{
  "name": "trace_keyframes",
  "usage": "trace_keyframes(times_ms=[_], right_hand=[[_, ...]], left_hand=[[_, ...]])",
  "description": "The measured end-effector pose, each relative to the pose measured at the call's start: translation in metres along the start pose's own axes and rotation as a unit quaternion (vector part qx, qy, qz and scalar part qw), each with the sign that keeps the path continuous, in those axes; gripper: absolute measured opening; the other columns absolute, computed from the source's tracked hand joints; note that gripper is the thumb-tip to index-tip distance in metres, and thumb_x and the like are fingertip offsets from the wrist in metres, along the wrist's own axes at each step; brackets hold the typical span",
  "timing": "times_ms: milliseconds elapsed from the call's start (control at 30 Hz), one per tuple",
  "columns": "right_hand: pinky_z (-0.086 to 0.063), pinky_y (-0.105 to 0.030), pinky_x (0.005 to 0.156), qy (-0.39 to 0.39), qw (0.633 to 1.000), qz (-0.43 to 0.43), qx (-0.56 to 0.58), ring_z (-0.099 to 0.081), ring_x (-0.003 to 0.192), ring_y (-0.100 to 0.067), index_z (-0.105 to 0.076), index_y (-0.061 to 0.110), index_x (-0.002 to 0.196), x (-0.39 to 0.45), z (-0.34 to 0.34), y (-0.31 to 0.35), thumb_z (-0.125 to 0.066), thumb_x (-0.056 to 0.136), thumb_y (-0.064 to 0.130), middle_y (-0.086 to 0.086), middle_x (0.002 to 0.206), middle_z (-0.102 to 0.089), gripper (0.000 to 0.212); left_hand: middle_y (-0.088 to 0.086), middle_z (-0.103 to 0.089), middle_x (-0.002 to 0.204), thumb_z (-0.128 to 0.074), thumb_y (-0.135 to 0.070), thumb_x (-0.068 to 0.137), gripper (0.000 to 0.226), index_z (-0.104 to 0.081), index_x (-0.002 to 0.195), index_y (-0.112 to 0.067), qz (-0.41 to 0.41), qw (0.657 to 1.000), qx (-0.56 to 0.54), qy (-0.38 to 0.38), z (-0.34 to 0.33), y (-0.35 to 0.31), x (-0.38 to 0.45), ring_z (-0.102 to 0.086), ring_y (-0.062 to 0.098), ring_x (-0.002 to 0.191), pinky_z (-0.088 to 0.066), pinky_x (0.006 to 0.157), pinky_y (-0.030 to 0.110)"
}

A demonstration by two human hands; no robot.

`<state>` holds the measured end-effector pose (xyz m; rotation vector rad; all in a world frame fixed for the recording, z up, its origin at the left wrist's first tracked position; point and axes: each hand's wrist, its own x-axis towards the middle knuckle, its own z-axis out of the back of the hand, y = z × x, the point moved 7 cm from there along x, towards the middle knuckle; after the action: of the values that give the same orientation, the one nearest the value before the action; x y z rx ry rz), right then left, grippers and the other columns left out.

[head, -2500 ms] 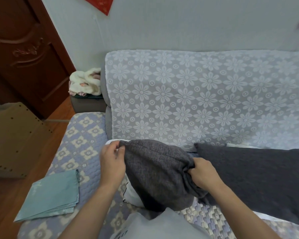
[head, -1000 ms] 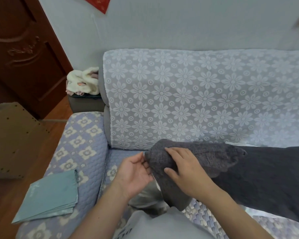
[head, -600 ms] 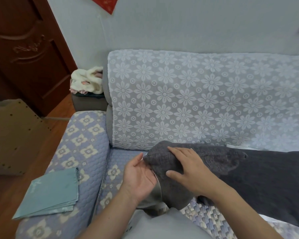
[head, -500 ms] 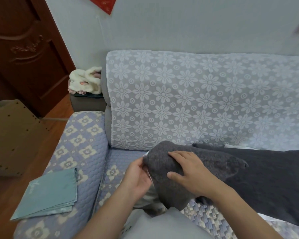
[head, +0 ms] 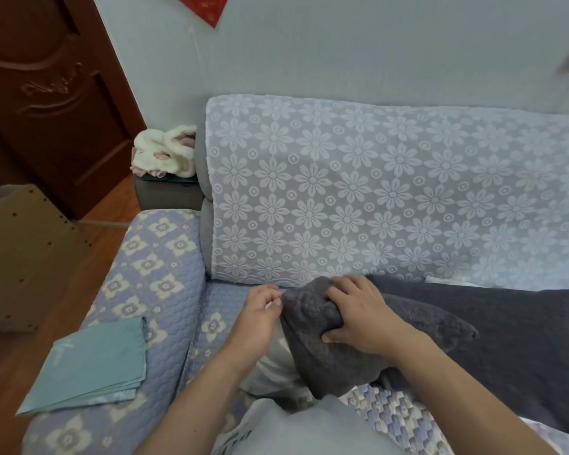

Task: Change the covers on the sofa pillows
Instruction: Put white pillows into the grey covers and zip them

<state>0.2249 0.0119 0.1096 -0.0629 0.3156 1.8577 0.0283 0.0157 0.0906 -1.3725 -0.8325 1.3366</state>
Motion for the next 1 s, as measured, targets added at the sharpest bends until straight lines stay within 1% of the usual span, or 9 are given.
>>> trace_keyframes(times_ms=[133, 200, 300, 433, 500, 567, 700, 867, 1000], right_hand=[[-0.029, -0.04, 0.116, 0.012, 0.999, 0.033, -0.021, -0.058, 0.108, -0.021, -0.048, 0.029, 0.109, -0.001, -0.015, 0.029, -0.06, 0.088, 0.052, 0.002, 0.104, -0.066, 0.034], [-0.041, -0.036, 0.097, -0.013, 1.0, 0.013, 0.01, -0.062, 0.097, -0.025, -0.045, 0.03, 0.101, -0.009, -0.017, 0.034, -0.058, 0.09, 0.039, -0.001, 0.095, -0.067, 0.019], [-0.035, -0.037, 0.064, -0.107, 0.989, -0.053, 0.088, -0.062, 0.084, -0.03, -0.039, 0.028, 0.086, -0.015, 0.013, 0.022, -0.061, 0.088, 0.028, -0.001, 0.082, -0.066, 0.022], [-0.039, -0.034, 0.061, -0.193, 0.946, -0.008, 0.259, -0.053, 0.062, -0.012, -0.04, 0.025, 0.074, -0.011, 0.088, 0.047, -0.071, 0.088, 0.021, 0.008, 0.061, -0.053, 0.034], [-0.041, -0.027, 0.063, -0.232, 0.914, 0.004, 0.333, -0.052, 0.063, -0.006, -0.047, 0.022, 0.076, -0.009, 0.118, 0.051, -0.072, 0.088, 0.016, 0.009, 0.066, -0.055, 0.029], [-0.048, -0.027, 0.074, -0.269, 0.863, 0.0, 0.427, -0.063, 0.079, -0.009, -0.061, 0.016, 0.09, -0.012, 0.133, 0.036, -0.073, 0.088, 0.014, 0.007, 0.081, -0.067, 0.013], [-0.053, -0.03, 0.094, -0.28, 0.778, -0.062, 0.559, -0.069, 0.107, -0.018, -0.068, 0.018, 0.115, -0.048, 0.11, -0.022, -0.074, 0.086, 0.008, 0.002, 0.11, -0.075, 0.031], [-0.055, -0.037, 0.055, -0.152, 0.759, -0.204, 0.599, -0.072, 0.076, -0.035, -0.068, 0.012, 0.104, -0.11, -0.012, -0.082, -0.071, 0.082, 0.001, -0.013, 0.089, -0.074, 0.025], [-0.054, -0.039, 0.072, -0.074, 0.669, -0.379, 0.634, -0.068, 0.09, -0.034, -0.067, 0.011, 0.111, -0.146, -0.133, -0.104, -0.049, 0.092, -0.007, -0.016, 0.1, -0.073, 0.031]], left_hand=[[-0.003, -0.07, 0.098, -0.044, -0.031, 0.107, 0.025, -0.065, 0.095, -0.026, 0.024, 0.996, 0.079, -0.024, 0.009, 0.024, -0.001, -0.065, 0.018, 0.101, -0.051, 0.091, 0.038], [-0.009, -0.069, 0.109, -0.049, -0.052, 0.101, 0.025, -0.061, 0.109, -0.032, 0.034, 0.996, 0.087, -0.003, 0.014, 0.045, -0.004, -0.064, 0.011, 0.108, -0.051, 0.093, 0.033], [-0.017, -0.049, 0.146, -0.06, -0.08, 0.079, 0.078, -0.043, 0.144, -0.042, 0.046, 0.99, 0.101, 0.089, 0.018, 0.082, -0.016, -0.046, -0.001, 0.133, -0.039, 0.115, 0.037], [-0.032, -0.039, 0.147, -0.091, -0.063, 0.055, 0.117, -0.029, 0.152, -0.042, -0.098, 0.977, 0.182, 0.047, 0.035, 0.048, -0.014, -0.037, -0.007, 0.137, -0.036, 0.113, 0.023], [-0.033, -0.052, 0.135, -0.094, -0.059, 0.054, 0.101, -0.043, 0.14, -0.044, -0.145, 0.976, 0.16, 0.006, 0.048, 0.008, -0.004, -0.05, -0.007, 0.126, -0.046, 0.103, 0.021], [-0.011, -0.065, 0.117, -0.082, -0.054, 0.065, 0.065, -0.055, 0.121, -0.035, -0.178, 0.957, 0.223, -0.055, 0.063, -0.034, 0.004, -0.064, 0.013, 0.107, -0.054, 0.087, 0.035], [0.007, -0.061, 0.074, -0.06, -0.029, 0.071, 0.026, -0.064, 0.088, -0.011, -0.382, 0.824, 0.401, -0.118, 0.049, -0.105, -0.014, -0.057, 0.032, 0.072, -0.04, 0.065, 0.036], [0.0, -0.065, 0.08, -0.064, -0.023, 0.068, 0.025, -0.068, 0.092, -0.017, -0.43, 0.759, 0.486, 0.057, -0.043, -0.045, -0.038, -0.059, 0.024, 0.076, -0.047, 0.082, 0.038], [-0.006, -0.058, 0.076, -0.046, -0.024, 0.069, 0.025, -0.063, 0.088, -0.026, -0.326, 0.741, 0.556, 0.191, -0.114, 0.074, -0.046, -0.057, 0.02, 0.072, -0.036, 0.085, 0.033]])
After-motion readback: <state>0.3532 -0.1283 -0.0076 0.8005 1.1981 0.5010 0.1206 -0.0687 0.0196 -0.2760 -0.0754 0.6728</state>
